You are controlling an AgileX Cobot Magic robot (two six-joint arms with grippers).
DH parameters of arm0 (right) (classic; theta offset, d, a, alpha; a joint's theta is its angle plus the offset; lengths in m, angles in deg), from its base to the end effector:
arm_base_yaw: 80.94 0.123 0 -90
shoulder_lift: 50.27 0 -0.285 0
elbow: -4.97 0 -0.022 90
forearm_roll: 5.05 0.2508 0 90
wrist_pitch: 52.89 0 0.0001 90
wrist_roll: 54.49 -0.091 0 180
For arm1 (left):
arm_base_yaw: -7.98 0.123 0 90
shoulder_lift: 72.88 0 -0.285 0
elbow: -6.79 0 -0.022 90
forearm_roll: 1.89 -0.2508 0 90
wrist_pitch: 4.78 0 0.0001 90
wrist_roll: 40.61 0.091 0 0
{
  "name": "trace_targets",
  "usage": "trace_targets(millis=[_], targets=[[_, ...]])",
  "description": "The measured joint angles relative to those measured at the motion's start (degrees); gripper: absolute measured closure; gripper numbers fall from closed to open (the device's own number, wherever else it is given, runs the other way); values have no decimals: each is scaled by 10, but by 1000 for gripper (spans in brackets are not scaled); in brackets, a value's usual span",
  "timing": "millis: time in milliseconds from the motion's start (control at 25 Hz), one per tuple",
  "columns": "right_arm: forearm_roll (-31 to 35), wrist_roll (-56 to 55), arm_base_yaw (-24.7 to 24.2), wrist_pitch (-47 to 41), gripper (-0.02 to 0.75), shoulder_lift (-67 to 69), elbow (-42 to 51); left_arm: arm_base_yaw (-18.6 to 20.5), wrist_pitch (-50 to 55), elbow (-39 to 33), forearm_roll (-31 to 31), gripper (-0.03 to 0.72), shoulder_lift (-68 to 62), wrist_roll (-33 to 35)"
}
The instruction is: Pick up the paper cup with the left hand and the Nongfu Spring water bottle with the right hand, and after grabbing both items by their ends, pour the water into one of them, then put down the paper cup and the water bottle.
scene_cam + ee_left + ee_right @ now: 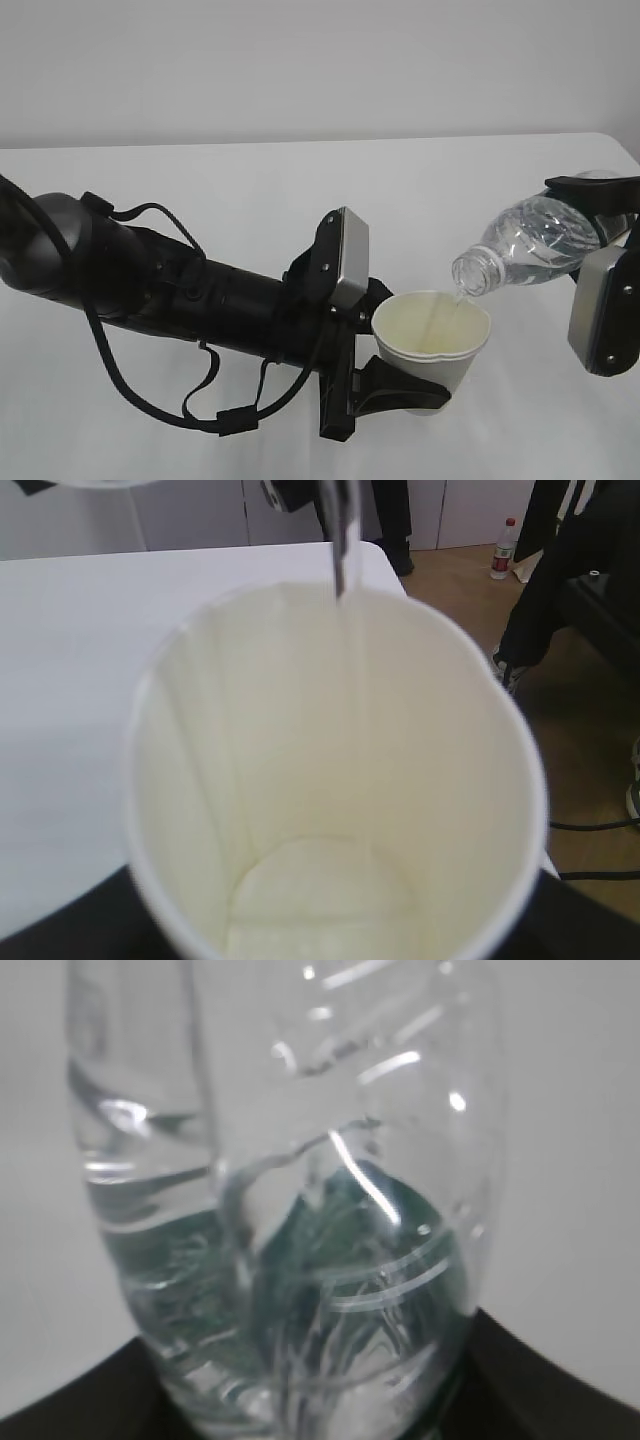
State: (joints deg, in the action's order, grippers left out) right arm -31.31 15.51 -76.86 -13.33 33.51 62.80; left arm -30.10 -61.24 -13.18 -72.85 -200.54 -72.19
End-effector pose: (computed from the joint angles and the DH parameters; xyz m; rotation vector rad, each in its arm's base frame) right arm 0.2240 0.0417 0.2006 -1.5313 1.1232 -0.7960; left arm 0.2509 -0.2876 0.1193 1.5181 1.3886 -1.0756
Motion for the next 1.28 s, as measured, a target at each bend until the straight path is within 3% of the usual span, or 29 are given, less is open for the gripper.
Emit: trace_targets(millis=[1280], targets=[[3,24,0,5,316,0,0,0,1,0,0,241,0,0]])
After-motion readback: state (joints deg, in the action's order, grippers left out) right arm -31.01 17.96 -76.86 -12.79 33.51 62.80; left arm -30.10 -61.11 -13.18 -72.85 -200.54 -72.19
